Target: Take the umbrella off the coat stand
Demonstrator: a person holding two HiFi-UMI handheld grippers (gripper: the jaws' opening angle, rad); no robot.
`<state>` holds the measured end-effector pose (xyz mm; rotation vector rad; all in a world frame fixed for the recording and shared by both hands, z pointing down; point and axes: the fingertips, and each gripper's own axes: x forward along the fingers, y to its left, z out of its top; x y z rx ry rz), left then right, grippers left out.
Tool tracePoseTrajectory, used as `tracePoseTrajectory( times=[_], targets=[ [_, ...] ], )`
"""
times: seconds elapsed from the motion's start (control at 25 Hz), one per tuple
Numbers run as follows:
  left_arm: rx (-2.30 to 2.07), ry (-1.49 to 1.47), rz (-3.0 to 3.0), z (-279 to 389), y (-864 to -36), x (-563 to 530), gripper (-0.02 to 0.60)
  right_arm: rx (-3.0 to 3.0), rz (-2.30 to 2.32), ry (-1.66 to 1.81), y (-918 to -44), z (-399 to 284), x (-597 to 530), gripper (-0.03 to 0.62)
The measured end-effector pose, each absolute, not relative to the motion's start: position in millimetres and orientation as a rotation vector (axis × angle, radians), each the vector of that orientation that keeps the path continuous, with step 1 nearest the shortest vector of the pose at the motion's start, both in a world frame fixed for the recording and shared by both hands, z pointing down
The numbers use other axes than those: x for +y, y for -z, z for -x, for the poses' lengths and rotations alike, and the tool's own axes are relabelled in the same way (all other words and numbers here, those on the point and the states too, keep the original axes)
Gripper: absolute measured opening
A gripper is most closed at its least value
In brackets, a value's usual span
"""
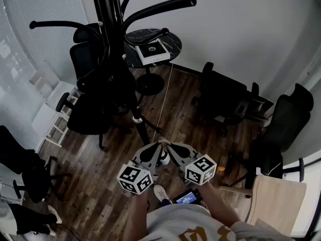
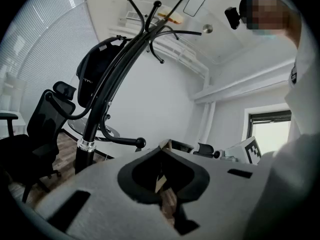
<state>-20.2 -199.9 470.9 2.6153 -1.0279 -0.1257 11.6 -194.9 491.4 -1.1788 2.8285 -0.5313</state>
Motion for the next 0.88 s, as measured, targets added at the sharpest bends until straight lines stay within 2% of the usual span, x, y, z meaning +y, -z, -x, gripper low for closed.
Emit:
tracePoseTrajectory(
  times=[0.88],
  targets=[
    [-1.046, 0.080, -2.632, -3.6, -456.1, -107.9, 0.023, 2.825, 1.271, 0.411, -477.4, -38.6, -101.5, 0.018]
  ],
)
